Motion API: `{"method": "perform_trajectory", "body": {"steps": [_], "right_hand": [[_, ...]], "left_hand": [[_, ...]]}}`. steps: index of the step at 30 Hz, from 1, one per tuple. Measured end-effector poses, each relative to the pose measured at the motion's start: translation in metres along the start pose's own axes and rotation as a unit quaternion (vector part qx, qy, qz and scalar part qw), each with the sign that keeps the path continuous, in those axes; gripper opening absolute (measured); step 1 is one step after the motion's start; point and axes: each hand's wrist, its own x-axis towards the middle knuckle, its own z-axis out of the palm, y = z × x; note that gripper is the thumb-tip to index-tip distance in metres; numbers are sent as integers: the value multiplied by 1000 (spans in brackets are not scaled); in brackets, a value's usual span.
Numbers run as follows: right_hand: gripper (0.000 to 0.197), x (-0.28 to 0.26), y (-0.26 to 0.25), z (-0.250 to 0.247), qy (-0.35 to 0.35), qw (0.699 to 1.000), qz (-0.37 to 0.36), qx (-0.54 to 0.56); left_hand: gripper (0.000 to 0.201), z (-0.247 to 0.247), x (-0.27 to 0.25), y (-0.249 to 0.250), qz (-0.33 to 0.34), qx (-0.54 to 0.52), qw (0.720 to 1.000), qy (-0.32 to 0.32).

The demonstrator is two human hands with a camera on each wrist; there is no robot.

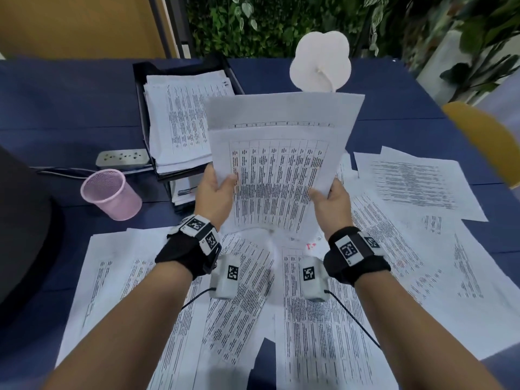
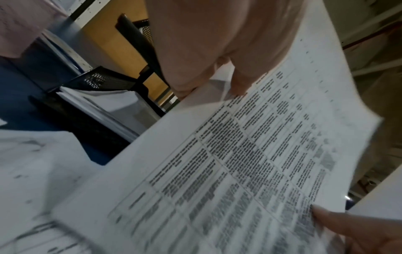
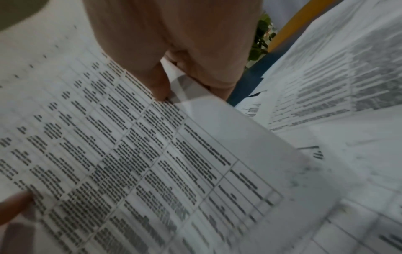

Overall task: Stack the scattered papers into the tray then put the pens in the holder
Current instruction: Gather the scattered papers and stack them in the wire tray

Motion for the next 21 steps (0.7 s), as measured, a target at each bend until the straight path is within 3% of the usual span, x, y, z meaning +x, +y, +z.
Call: {"method": "perform_trajectory", "body": {"steps": [4,6,10,16,21], "right_hand": [[15,0,12,-1,-10,1000,19,-21],[22,1,22,0,-44,995,62,-58],[28,-10,47,-1,-120,960,147,-207],[40,-24,57,11,-174,938,180,-238],[24,-7,57,34,-193,947,157,-202]], "left_hand": [[34,-7,-1,-8,-24,50,998,-30],[28,-12,-5,-17,-31,114,992,-43],[29,-19,-24,-45,-106,220,964,-101],[34,-38,-47,-79,-193,184,960,-83],[29,-57,-40,-84,-205,118,971,-20]]}}
